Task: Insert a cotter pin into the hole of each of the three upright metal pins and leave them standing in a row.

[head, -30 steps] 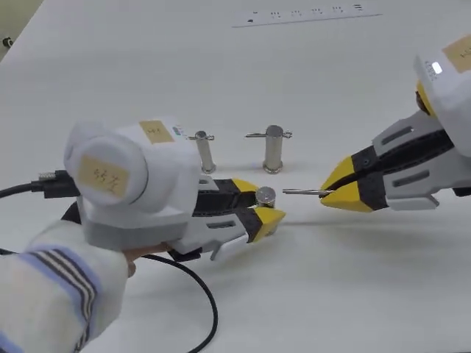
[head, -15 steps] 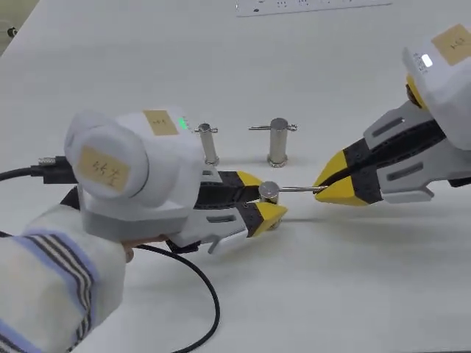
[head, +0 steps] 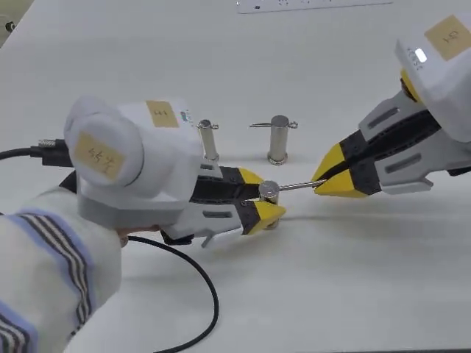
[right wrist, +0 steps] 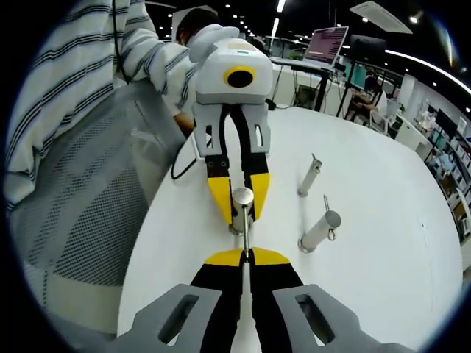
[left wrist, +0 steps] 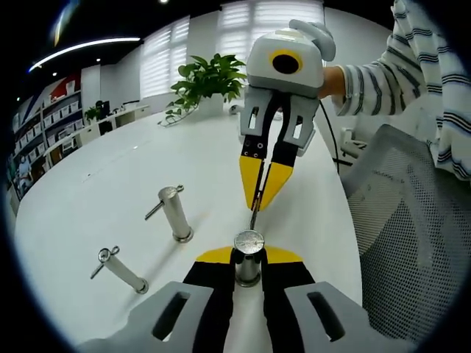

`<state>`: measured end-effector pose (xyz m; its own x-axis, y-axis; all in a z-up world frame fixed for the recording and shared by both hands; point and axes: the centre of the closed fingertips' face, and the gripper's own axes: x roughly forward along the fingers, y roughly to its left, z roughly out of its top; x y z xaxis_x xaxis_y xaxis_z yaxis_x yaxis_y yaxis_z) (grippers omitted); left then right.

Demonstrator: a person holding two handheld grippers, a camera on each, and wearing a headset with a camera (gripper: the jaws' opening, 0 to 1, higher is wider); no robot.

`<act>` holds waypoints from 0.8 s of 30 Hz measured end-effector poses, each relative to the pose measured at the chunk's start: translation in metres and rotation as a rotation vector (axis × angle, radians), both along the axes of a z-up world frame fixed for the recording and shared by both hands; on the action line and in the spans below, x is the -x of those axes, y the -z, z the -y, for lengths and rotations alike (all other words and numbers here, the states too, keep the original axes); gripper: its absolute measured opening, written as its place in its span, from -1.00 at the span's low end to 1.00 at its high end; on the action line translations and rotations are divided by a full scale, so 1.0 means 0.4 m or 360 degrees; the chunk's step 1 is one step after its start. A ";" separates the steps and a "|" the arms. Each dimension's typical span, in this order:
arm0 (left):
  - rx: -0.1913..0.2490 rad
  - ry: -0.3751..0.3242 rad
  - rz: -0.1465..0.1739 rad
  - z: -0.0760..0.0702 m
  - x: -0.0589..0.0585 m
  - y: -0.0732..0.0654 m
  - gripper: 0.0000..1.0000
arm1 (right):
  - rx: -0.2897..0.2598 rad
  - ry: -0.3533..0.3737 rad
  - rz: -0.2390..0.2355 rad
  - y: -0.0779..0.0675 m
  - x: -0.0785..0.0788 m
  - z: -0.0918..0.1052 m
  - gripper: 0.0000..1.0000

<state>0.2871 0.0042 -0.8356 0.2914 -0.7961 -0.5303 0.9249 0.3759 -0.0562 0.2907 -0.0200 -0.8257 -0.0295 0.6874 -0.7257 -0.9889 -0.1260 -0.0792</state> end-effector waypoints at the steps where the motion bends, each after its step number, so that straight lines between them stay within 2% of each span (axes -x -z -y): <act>1: -0.0001 0.0006 0.0003 0.001 0.001 0.000 -0.77 | -0.0001 -0.0006 0.0006 -0.001 -0.002 -0.001 -0.93; 13: 0.0001 0.0022 -0.0002 0.001 0.002 -0.001 -0.77 | -0.0010 0.0001 0.0006 -0.001 -0.003 -0.013 -0.93; 24: 0.0032 0.0024 -0.0009 0.001 0.002 -0.002 -0.77 | -0.0076 -0.0018 -0.0029 -0.002 0.012 -0.057 -0.92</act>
<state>0.2862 0.0038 -0.8350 0.2763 -0.8111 -0.5155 0.9302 0.3606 -0.0688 0.2861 0.0029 -0.8249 -0.0507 0.7210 -0.6911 -0.9887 -0.1339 -0.0672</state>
